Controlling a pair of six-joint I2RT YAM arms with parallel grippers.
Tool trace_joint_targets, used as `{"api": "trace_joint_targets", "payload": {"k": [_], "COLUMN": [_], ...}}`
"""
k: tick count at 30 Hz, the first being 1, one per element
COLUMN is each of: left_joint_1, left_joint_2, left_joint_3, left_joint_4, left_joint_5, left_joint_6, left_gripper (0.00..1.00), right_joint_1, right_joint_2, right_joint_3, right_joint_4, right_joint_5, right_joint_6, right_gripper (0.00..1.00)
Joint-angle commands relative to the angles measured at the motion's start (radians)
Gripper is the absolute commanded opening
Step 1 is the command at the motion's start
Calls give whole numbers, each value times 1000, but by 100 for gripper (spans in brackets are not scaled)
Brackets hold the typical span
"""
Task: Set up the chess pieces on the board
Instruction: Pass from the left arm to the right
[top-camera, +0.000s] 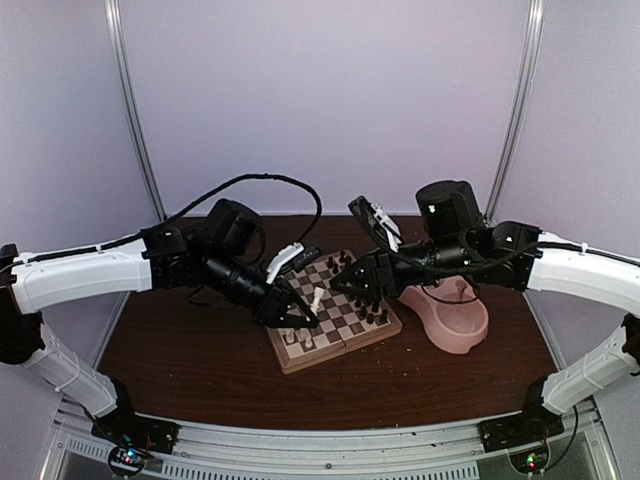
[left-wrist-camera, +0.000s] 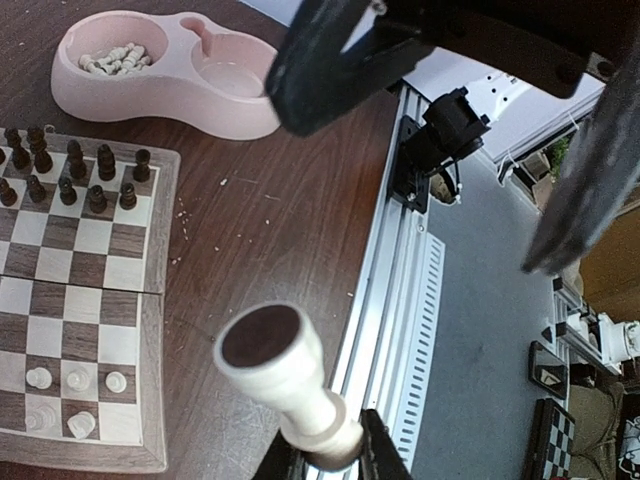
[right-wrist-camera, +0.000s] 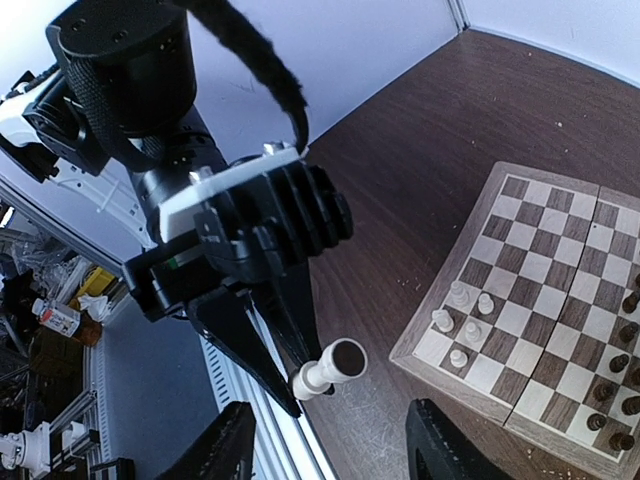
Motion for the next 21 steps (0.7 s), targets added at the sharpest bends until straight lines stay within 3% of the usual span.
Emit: {"api": "trace_joint_targets", "payload": {"k": [1, 6, 15, 21], "left_joint_1": [4, 3, 3, 3], "left_joint_2": [-10, 9, 23, 20], "left_joint_3": [45, 65, 99, 109], "left_joint_4": [-9, -11, -41, -65], "left_joint_5": [42, 45, 73, 53], "left_joint_6": [81, 103, 119, 121], "left_gripper": [0, 0, 0, 0], "right_joint_1": [-6, -10, -15, -15], "right_joint_2": [40, 85, 108, 130], "right_joint_3": [13, 31, 77, 93], "right_joint_4": [0, 64, 14, 3], "right_joint_5": [-57, -128, -138, -169], "right_joint_6": [67, 163, 173, 187], "right_gripper": [54, 52, 49, 36]}}
